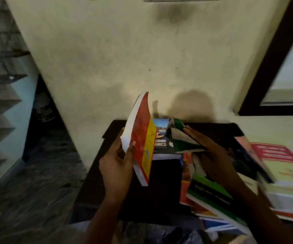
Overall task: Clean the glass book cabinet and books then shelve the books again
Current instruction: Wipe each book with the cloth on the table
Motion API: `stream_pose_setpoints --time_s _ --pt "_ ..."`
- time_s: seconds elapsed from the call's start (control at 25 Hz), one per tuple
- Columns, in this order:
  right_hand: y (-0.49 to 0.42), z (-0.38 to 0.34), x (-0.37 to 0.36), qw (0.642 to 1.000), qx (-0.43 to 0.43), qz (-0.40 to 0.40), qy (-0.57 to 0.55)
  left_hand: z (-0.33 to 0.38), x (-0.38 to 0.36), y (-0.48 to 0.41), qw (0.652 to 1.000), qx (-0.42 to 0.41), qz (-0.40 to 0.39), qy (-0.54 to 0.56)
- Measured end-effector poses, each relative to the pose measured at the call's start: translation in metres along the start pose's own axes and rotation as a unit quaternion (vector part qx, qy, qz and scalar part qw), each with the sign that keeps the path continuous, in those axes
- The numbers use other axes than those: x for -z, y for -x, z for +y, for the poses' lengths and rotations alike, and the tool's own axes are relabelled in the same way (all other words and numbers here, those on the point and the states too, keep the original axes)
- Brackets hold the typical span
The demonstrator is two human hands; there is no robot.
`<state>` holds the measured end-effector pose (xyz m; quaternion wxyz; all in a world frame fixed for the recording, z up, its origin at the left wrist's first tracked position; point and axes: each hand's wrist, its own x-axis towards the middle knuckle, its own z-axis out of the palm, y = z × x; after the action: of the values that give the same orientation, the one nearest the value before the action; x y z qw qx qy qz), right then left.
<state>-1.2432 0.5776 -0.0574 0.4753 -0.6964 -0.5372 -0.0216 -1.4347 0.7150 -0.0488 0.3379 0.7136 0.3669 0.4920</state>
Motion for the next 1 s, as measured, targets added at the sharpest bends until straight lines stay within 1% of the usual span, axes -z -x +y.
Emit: stream_pose_setpoints --time_s 0.12,0.2,0.24,0.28,0.32,0.36,0.4,0.44,0.48,0.52,0.6,0.68,0.76,0.8,0.84,0.88,0.92,0.96,1.0 --pt "0.023 0.01 0.064 0.997 -0.049 0.062 -0.024 0.029 -0.063 0.028 0.995 -0.077 -0.05 -0.045" --pt "0.043 0.017 0.097 0.994 -0.062 0.089 0.0 0.038 -0.103 0.059 0.983 -0.158 -0.083 -0.045" --pt "0.054 0.023 0.109 0.993 -0.08 0.088 0.005 0.035 -0.122 0.078 0.967 -0.218 -0.124 -0.045" --pt "0.066 0.027 0.121 0.991 -0.103 0.083 0.005 0.028 -0.143 0.101 0.936 -0.302 -0.168 -0.067" --pt "0.078 0.035 0.131 0.989 -0.123 0.078 0.0 0.015 -0.163 0.123 0.898 -0.381 -0.201 -0.089" --pt "0.089 0.044 0.139 0.988 -0.132 0.074 0.002 0.002 -0.18 0.14 0.875 -0.42 -0.221 -0.094" --pt "0.1 0.051 0.145 0.988 -0.138 0.068 0.007 -0.005 -0.191 0.153 0.874 -0.422 -0.228 -0.081" --pt "0.11 0.059 0.149 0.987 -0.147 0.061 0.011 -0.01 -0.2 0.162 0.88 -0.41 -0.228 -0.071" --pt "0.118 0.064 0.152 0.987 -0.152 0.055 0.005 -0.012 -0.205 0.169 0.883 -0.405 -0.226 -0.073" --pt "0.124 0.071 0.154 0.987 -0.153 0.053 0.002 -0.014 -0.208 0.173 0.878 -0.414 -0.221 -0.089" --pt "0.128 0.081 0.155 0.988 -0.148 0.046 -0.006 -0.018 -0.21 0.178 0.857 -0.452 -0.222 -0.106" --pt "0.122 0.087 0.151 0.989 -0.148 0.024 -0.016 -0.021 -0.211 0.18 0.839 -0.474 -0.248 -0.102" --pt "0.111 0.089 0.143 0.99 -0.138 0.004 -0.025 -0.022 -0.21 0.181 0.813 -0.497 -0.284 -0.107" --pt "0.104 0.089 0.138 0.991 -0.129 -0.002 -0.031 -0.021 -0.208 0.181 0.805 -0.492 -0.313 -0.112" --pt "0.097 0.088 0.133 0.993 -0.117 -0.006 -0.031 -0.018 -0.203 0.179 0.807 -0.465 -0.348 -0.107" --pt "0.09 0.09 0.127 0.994 -0.106 -0.011 -0.031 -0.013 -0.195 0.173 0.821 -0.416 -0.381 -0.087" --pt "0.083 0.092 0.123 0.995 -0.097 -0.017 -0.033 -0.008 -0.185 0.162 0.847 -0.348 -0.397 -0.058" --pt "0.075 0.095 0.117 0.995 -0.09 -0.025 -0.041 -0.004 -0.174 0.147 0.88 -0.269 -0.391 -0.028" --pt "0.066 0.096 0.111 0.995 -0.085 -0.034 -0.045 -0.005 -0.162 0.128 0.916 -0.178 -0.359 0.007"
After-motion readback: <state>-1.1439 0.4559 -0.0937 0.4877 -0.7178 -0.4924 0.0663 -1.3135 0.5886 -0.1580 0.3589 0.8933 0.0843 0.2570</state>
